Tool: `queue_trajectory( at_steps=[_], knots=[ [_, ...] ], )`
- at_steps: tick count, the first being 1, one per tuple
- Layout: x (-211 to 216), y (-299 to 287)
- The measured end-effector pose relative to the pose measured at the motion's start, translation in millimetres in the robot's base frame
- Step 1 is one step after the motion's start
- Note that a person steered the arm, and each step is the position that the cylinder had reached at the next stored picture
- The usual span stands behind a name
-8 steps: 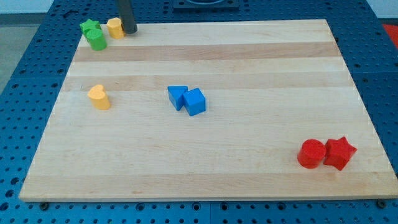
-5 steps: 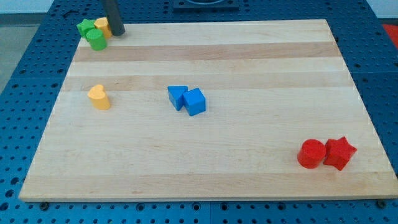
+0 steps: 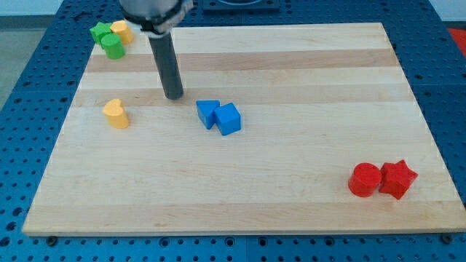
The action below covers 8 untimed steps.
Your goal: Push yellow heart towards center left
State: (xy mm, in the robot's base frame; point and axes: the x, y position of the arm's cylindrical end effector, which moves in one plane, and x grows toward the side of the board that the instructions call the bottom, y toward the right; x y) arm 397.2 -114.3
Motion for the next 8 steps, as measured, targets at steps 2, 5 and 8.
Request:
queue_trajectory(
  at_steps=[2,5,8],
  knots=[
    [77,2],
    [76,-60],
    [16,-90]
  ],
)
